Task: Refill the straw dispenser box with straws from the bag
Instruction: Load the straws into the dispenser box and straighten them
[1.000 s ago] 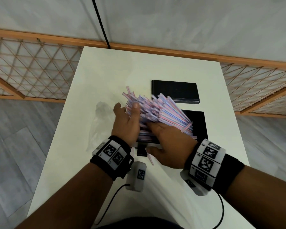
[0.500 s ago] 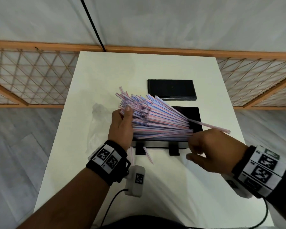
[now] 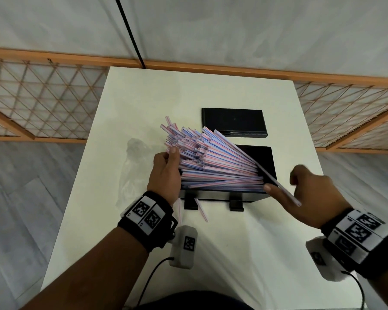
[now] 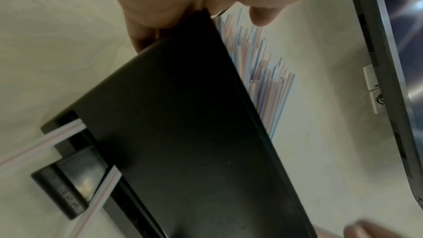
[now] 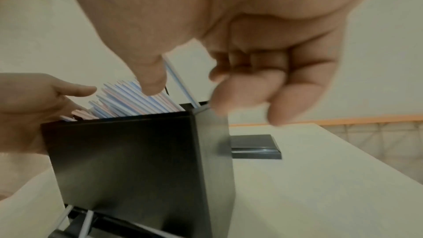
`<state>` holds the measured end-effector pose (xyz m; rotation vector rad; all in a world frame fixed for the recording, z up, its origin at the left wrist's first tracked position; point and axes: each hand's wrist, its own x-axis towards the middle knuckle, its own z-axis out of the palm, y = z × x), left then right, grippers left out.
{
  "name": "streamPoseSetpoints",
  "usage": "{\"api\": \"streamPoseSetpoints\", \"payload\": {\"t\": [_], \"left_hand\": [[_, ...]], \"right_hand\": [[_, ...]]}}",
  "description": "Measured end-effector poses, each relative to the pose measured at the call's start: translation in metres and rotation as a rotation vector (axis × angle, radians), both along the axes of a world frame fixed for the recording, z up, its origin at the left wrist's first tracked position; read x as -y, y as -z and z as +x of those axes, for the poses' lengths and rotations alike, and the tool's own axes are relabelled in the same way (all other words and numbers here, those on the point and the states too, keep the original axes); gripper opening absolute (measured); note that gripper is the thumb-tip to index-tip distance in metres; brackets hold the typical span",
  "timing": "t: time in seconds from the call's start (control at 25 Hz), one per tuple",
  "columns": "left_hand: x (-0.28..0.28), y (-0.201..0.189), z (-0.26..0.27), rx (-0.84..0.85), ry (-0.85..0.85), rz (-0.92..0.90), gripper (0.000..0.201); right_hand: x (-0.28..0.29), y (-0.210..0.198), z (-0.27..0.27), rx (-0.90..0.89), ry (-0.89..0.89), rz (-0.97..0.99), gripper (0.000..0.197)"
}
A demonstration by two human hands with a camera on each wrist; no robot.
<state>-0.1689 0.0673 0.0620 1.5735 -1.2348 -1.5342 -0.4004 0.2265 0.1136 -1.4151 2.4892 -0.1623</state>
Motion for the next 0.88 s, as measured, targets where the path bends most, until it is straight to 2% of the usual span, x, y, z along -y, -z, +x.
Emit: {"api": "streamPoseSetpoints", "payload": {"t": [0.08, 0.16, 0.2, 0.24, 0.36, 0.44, 0.48, 0.52, 0.64, 0.76, 0.88], "left_hand": [[-0.001, 0.001, -0.001, -0.025, -0.014, 0.012, 0.046], [-0.002, 0.001, -0.002, -0.044, -0.025, 0.027, 0.056], [-0.002, 0.001, -0.002, -0.052, -0.031, 0.033, 0.058], [-0.002, 0.0, -0.002, -0.06, -0.033, 0.036, 0.059], [-0.006, 0.001, 0.002, -0.062, -0.029, 0.014, 0.075], [-0.009, 0.001, 0.004, -0.076, -0.047, -0.001, 0.092], [-0.008, 0.003, 0.006, -0.09, -0.054, 0.011, 0.098], [-0.008, 0.002, 0.007, -0.118, -0.049, 0.028, 0.101], [-0.014, -0.005, 0.008, -0.137, 0.063, -0.025, 0.099], [-0.022, -0.005, 0.011, -0.047, 0.27, -0.196, 0.124], [-0.024, -0.001, 0.011, 0.072, 0.355, -0.271, 0.149]], "right_hand": [[0.009, -0.001, 0.005, 0.077, -0.072, -0.236, 0.036], [0.026, -0.002, 0.013, 0.063, -0.217, -0.341, 0.014], [0.037, -0.003, 0.022, 0.051, -0.275, -0.377, 0.009], [0.049, -0.004, 0.031, 0.055, -0.323, -0.405, 0.008], [0.079, -0.008, 0.063, 0.197, -0.375, -0.389, 0.032], [0.084, -0.01, 0.079, 0.256, -0.413, -0.398, 0.026], [0.08, -0.009, 0.084, 0.243, -0.441, -0.419, 0.018], [0.072, -0.006, 0.087, 0.222, -0.46, -0.419, 0.018], [0.038, 0.018, 0.091, 0.213, -0.486, -0.255, 0.021], [0.018, 0.055, 0.09, 0.194, -0.447, 0.088, 0.03], [0.02, 0.084, 0.092, 0.246, -0.327, 0.213, 0.038]]}}
